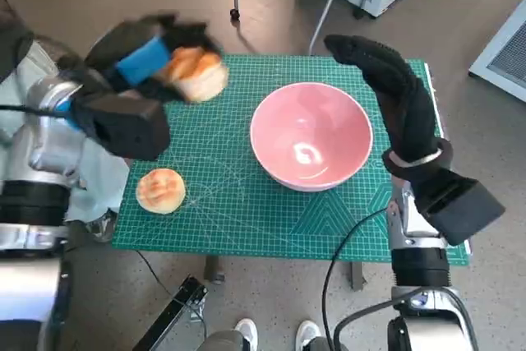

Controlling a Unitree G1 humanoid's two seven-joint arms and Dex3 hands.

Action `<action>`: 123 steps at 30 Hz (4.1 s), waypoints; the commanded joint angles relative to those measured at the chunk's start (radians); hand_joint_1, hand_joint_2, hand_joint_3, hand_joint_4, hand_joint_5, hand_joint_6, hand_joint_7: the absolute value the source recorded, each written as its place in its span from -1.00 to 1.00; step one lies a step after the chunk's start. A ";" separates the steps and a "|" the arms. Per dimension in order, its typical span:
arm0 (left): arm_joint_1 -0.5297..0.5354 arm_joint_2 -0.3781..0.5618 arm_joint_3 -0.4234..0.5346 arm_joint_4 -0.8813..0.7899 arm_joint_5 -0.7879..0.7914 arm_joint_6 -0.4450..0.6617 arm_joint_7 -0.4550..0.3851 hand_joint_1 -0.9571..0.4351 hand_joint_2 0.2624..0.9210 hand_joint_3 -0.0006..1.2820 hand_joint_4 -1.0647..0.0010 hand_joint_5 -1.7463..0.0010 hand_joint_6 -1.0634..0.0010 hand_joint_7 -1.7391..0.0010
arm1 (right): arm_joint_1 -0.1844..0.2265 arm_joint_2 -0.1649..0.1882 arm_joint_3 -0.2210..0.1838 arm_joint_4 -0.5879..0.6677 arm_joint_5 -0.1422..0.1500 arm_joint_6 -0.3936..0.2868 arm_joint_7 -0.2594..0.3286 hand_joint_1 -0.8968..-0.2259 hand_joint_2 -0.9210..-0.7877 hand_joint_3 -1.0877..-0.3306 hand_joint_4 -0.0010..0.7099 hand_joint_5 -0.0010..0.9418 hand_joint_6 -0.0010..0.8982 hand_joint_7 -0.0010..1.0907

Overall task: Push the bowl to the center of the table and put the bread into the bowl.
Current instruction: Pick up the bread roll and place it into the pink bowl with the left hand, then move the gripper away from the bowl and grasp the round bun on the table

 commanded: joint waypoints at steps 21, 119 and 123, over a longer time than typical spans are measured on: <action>-0.150 -0.287 -0.200 0.311 0.097 -0.091 0.030 0.37 1.00 -0.80 -0.01 -0.56 -0.21 -0.29 | 0.019 -0.003 -0.004 0.002 0.033 0.006 0.019 -0.37 -1.00 -0.26 -0.25 -0.99 -1.00 0.38; 0.547 0.237 -0.017 -0.172 0.006 0.182 -0.310 0.34 0.74 -0.99 0.67 0.99 0.35 0.94 | 0.017 0.000 0.002 0.013 0.012 -0.016 0.004 -0.34 -1.00 -0.27 -0.25 -0.99 -1.00 0.33; 0.507 0.207 -0.066 -0.073 0.051 0.160 -0.286 0.35 0.79 -0.99 0.48 0.95 0.19 0.90 | 0.018 -0.004 0.002 0.008 0.011 -0.013 0.004 -0.35 -1.00 -0.27 -0.25 -0.99 -1.00 0.33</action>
